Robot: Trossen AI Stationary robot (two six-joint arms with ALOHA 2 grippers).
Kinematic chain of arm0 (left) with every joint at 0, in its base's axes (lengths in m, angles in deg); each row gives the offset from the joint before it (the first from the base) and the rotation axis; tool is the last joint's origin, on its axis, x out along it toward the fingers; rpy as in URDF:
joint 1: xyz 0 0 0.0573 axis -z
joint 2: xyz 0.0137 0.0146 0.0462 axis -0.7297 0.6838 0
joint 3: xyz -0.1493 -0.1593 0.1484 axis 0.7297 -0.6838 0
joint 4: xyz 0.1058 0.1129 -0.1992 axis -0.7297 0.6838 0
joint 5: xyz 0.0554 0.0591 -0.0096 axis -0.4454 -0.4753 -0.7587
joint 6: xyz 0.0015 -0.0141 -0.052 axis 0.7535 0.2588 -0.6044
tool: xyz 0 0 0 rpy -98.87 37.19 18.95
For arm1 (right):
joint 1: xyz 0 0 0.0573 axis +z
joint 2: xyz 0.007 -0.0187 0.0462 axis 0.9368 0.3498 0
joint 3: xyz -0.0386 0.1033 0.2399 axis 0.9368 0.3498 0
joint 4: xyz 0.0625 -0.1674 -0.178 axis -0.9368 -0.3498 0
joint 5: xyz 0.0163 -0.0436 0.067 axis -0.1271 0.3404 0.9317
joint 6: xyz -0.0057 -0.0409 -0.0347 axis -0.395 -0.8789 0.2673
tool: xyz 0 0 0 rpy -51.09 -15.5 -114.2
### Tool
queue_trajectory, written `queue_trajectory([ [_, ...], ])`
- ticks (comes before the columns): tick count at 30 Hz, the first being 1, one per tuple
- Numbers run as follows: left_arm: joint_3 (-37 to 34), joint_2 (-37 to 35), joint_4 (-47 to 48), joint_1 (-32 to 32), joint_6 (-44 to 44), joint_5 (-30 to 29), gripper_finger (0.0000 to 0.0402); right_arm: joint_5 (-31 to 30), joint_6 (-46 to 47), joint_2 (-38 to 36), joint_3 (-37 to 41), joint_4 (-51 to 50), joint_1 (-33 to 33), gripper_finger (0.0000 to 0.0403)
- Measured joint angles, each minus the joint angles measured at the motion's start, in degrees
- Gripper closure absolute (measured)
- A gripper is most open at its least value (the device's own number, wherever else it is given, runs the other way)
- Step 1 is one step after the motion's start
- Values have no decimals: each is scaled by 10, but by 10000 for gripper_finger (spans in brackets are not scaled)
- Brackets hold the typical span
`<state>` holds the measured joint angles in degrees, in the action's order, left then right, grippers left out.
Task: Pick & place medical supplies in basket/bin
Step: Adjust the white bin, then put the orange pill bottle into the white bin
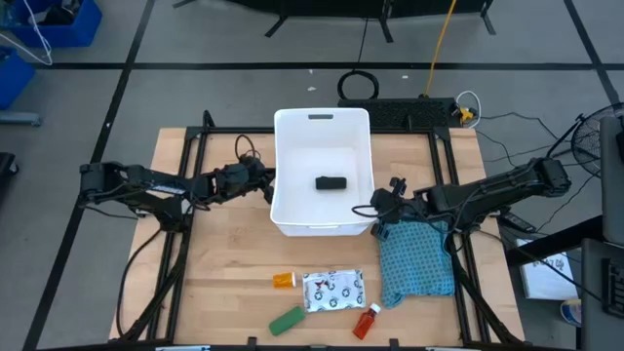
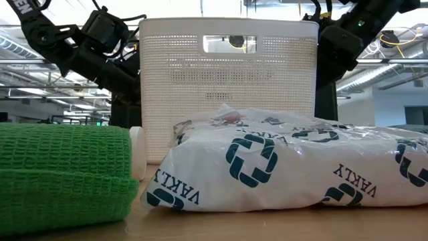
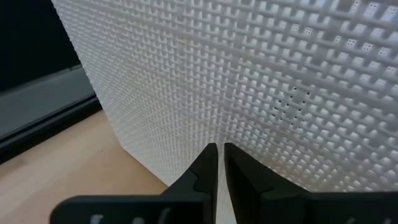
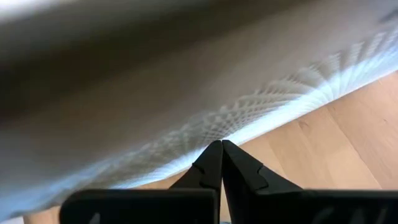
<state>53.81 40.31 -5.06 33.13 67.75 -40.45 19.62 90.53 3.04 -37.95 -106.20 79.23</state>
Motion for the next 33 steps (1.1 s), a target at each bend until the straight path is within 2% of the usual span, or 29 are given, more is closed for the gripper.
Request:
queue_trajectory([
  [10, 0, 0, -2, -3, 10, 3, 371, 16, -13, 1, 0, 9, 2, 403],
  [17, 1, -6, 9, -1, 31, -5, 371, 16, -18, -36, 2, -16, 6, 403],
  [27, 2, -69, 84, -1, 43, -36, 371, 9, -14, -61, 1, -41, 6, 403],
  [33, 2, -118, 162, 0, 47, -56, 371, 12, 3, -70, 1, -119, 7, 403],
])
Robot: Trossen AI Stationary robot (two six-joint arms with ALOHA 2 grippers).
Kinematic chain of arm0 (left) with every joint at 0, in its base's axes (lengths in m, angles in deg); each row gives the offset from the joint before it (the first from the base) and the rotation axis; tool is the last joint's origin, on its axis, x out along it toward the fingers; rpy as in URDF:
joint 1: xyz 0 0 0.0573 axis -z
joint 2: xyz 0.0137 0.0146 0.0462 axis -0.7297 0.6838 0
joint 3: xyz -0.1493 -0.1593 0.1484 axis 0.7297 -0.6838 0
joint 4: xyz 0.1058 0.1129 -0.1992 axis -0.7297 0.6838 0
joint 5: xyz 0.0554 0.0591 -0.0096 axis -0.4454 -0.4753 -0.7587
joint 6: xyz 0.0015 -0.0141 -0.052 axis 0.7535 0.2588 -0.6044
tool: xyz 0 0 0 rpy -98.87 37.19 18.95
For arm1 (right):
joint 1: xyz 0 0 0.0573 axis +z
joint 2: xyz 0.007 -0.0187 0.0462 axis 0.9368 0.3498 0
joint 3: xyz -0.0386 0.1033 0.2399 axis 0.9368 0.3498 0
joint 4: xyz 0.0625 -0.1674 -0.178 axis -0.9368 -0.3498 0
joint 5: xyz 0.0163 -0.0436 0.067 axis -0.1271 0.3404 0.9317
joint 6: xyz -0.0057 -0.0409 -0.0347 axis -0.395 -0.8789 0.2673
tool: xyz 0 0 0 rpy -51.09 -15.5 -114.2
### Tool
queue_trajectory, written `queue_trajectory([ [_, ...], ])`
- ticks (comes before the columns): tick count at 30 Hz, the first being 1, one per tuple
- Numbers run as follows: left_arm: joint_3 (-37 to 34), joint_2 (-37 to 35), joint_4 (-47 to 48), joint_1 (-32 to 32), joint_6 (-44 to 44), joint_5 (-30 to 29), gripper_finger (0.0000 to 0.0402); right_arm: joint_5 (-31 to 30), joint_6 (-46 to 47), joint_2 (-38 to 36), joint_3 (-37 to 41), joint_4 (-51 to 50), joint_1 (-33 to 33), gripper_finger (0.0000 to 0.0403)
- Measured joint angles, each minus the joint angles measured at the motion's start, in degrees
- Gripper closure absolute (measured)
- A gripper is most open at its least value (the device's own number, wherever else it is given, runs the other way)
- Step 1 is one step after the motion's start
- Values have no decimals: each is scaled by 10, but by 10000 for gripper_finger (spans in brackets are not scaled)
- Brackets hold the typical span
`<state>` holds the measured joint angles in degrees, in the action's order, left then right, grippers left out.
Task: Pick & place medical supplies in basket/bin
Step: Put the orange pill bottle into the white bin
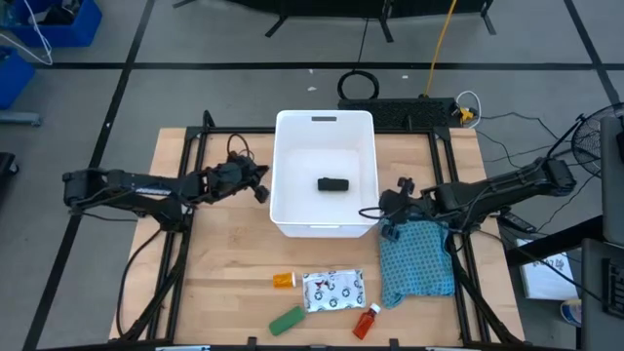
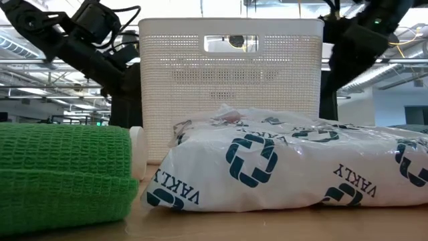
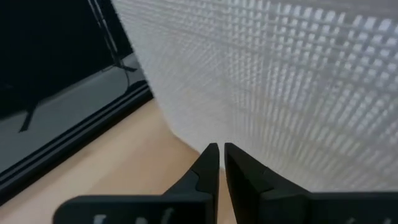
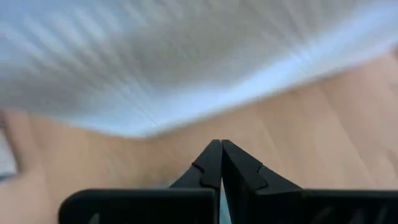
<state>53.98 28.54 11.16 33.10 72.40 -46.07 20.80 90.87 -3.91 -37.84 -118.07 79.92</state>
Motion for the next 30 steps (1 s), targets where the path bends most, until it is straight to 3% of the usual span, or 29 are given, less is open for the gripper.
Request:
queue_trajectory([
  [4, 0, -28, 36, 0, -13, -21, 371, -22, 31, -37, 0, -82, 7, 403],
  [8, -1, -43, 51, 5, -3, -15, 371, -1, 8, -95, 2, -140, 25, 403],
  [12, -1, -44, 55, 22, 34, -13, 371, 73, -83, -176, 60, -20, 54, 403],
  [17, -1, -46, 42, 57, 82, -12, 371, 101, -139, -334, 185, 172, 62, 403],
  [23, -2, -62, 22, 91, 123, -9, 371, 101, -122, -512, 259, 174, 62, 403],
  [27, -2, -84, 18, 107, 137, 10, 371, 116, -165, -566, 260, 220, 74, 403],
  [30, -12, -99, -1, 111, 166, 65, 371, 115, -216, -580, 274, 304, 77, 403],
])
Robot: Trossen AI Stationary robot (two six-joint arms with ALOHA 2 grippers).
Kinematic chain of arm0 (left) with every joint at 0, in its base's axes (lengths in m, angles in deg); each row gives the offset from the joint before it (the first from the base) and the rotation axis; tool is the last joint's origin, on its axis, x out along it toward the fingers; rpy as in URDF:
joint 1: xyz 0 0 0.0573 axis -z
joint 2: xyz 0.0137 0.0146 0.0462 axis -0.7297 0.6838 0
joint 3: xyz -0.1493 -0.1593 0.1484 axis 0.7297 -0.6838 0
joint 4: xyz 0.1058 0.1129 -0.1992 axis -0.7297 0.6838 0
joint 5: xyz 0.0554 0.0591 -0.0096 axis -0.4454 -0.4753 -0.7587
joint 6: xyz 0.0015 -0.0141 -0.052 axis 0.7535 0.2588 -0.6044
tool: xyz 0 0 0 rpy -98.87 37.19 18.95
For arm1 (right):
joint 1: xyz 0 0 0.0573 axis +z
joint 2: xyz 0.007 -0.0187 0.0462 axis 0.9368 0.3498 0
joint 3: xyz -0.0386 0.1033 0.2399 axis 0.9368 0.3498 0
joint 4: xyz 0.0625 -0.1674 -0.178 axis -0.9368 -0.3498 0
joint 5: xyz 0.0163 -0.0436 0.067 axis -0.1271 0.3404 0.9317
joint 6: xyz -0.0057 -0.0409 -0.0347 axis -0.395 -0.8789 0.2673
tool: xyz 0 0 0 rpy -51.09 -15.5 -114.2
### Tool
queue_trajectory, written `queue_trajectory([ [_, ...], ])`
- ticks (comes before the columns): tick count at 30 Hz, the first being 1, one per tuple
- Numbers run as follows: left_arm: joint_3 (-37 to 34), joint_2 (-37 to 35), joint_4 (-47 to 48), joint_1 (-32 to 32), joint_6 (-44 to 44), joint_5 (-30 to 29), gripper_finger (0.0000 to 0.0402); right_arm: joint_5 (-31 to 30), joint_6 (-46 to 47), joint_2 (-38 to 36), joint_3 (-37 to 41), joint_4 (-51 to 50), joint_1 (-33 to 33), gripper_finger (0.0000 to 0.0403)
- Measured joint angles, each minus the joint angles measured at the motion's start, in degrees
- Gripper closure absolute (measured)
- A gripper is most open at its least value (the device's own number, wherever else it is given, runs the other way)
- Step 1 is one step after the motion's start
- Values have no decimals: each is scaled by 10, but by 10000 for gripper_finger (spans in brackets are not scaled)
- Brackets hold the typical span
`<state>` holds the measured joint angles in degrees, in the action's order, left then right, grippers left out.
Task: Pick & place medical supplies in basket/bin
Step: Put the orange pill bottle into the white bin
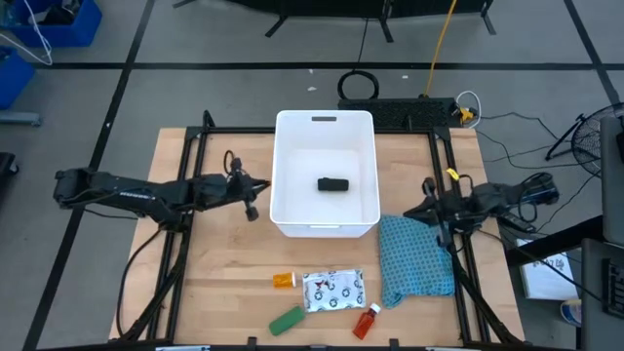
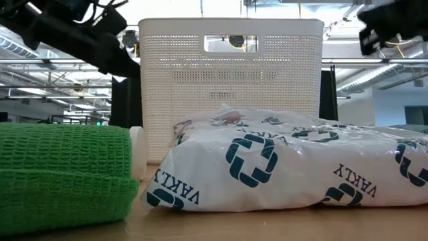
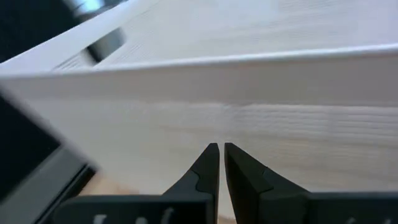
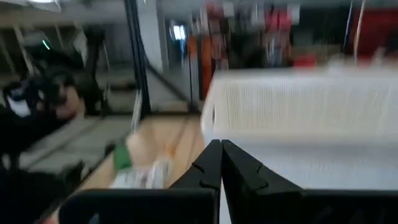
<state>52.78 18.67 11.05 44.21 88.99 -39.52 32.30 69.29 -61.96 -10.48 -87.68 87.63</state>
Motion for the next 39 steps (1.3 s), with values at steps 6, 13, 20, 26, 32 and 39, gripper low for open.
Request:
queue_trajectory([
  [6, -48, -21, -84, 2, 24, 81, 371, 1, -42, -2, 65, 133, 0, 403],
  [13, -55, -31, -82, 2, -29, 119, 371, -17, -55, -2, 114, 137, 0, 403],
  [20, -52, -31, -96, 24, -88, 161, 371, 38, -91, -2, 115, 154, 0, 403],
  [26, 28, -28, -3, 148, -78, 2, 371, 75, -107, -2, 115, 178, 0, 403],
  [32, 184, 39, 177, 299, -114, -154, 371, 76, -102, -2, 115, 189, 0, 403],
  [39, 338, 192, 364, 399, -217, -259, 371, 76, -73, -2, 115, 206, 0, 403],
])
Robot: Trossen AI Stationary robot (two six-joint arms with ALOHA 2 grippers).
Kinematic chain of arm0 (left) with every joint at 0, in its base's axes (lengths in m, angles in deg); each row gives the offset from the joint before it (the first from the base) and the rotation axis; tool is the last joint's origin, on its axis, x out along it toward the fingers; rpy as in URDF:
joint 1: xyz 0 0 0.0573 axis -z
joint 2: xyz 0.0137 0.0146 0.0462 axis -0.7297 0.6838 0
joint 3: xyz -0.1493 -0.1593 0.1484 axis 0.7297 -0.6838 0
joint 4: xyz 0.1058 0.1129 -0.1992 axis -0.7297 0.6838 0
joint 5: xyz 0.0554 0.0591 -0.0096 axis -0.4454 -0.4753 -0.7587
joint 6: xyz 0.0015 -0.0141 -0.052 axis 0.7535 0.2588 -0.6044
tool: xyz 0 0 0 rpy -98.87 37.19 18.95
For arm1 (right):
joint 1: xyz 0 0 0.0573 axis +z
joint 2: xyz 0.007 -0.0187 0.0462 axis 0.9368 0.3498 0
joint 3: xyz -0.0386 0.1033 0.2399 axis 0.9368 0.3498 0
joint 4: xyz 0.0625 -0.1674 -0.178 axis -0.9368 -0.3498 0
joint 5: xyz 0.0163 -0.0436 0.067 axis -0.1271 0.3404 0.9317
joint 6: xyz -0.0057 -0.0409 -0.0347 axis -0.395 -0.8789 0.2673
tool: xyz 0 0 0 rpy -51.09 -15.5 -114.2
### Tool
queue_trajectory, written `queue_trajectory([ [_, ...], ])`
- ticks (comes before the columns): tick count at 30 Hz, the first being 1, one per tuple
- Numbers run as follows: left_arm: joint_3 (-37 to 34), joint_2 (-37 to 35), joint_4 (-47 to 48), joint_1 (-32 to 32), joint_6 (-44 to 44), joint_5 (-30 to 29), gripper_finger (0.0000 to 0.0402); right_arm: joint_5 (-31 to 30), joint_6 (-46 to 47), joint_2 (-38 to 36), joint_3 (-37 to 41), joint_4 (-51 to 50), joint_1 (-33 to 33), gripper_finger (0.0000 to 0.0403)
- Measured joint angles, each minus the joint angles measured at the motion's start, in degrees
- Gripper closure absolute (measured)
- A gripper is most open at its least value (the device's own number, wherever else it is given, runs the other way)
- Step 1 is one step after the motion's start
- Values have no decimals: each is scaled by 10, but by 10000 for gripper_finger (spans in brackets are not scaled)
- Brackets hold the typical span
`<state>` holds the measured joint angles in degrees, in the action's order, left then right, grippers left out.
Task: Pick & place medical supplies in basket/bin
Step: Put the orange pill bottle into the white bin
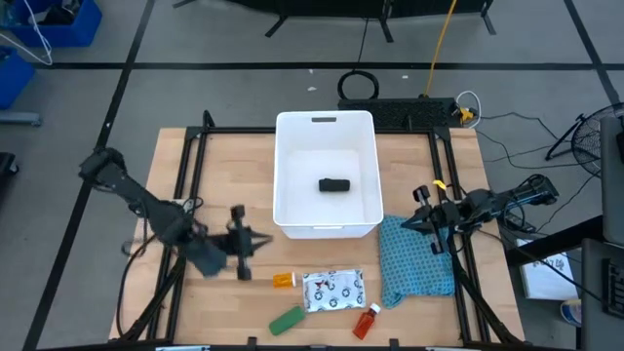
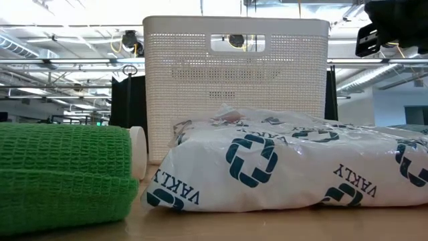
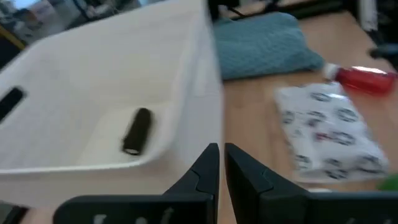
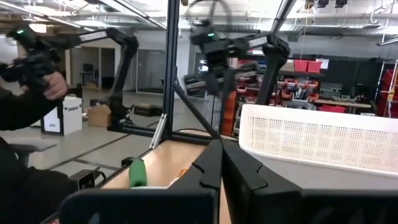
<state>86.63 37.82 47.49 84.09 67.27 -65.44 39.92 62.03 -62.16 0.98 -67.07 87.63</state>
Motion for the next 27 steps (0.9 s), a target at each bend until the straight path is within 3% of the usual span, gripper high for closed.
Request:
queue_trajectory([
  [7, 61, 163, 18, 21, -69, 22, 370, 35, 3, 0, 0, 11, 0, 403],
  [11, 74, 225, 19, 19, -100, 66, 344, 42, -7, 0, 0, 11, 0, 403],
  [22, 76, 264, 18, -14, -167, 265, 145, 28, -30, 0, 0, 11, 0, 403],
  [27, 76, 271, 19, -31, -167, 271, 85, 28, -31, 0, 0, 11, 0, 403],
])
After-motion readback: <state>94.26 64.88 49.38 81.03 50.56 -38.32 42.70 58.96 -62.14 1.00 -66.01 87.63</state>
